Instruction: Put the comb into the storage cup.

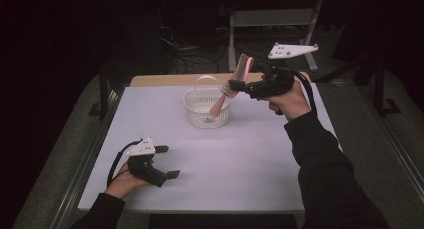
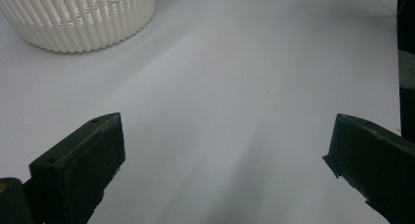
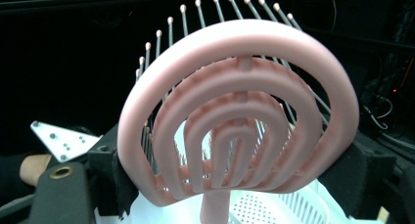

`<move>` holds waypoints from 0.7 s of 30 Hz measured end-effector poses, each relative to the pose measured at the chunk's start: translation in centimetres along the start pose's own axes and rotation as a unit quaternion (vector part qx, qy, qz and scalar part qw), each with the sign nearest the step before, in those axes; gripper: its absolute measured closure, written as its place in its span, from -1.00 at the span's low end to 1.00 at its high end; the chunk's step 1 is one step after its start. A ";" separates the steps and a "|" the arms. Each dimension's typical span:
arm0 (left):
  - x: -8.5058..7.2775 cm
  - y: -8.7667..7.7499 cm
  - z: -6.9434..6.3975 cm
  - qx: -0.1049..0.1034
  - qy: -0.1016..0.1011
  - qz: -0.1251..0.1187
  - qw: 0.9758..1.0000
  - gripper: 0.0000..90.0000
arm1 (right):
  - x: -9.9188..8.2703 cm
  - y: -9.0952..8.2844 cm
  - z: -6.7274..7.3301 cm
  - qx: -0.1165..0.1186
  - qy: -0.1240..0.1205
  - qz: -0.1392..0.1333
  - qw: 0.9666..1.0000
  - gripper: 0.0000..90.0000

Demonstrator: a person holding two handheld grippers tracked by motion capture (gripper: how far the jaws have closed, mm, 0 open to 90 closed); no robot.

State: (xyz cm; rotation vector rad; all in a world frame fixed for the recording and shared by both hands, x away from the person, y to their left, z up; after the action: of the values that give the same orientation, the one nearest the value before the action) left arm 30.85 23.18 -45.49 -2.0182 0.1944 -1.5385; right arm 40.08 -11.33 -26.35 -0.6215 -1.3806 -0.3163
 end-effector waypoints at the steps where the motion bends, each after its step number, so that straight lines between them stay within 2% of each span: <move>1: 0.0 0.0 0.0 0.000 0.000 0.000 1.000 -0.99 | 0.3 0.1 -0.1 -0.004 0.000 -0.003 1.000 -0.58; 10: 0.0 0.0 0.0 -0.001 -0.001 -0.002 1.000 -0.99 | 0.6 1.2 -0.8 -0.024 -0.001 -0.006 1.000 -0.59; 21: -0.1 0.1 0.0 -0.001 -0.002 0.000 1.000 -0.99 | -0.3 3.9 -1.9 -0.051 -0.001 0.002 0.999 -0.59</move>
State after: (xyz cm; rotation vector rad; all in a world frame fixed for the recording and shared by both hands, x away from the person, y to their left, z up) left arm 30.85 23.20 -45.62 -2.0233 0.1958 -1.5338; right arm 43.71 -9.39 -27.68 -0.7073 -1.3712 -0.3851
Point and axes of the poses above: each handheld gripper's, and its own axes: y roughly forward along the jaws, x roughly out of its top, z roughly to its left, the point moved 3 cm from there along y, roughly forward along the jaws, and after that the axes turned 8 degrees about -x, right-handed, at the moved point
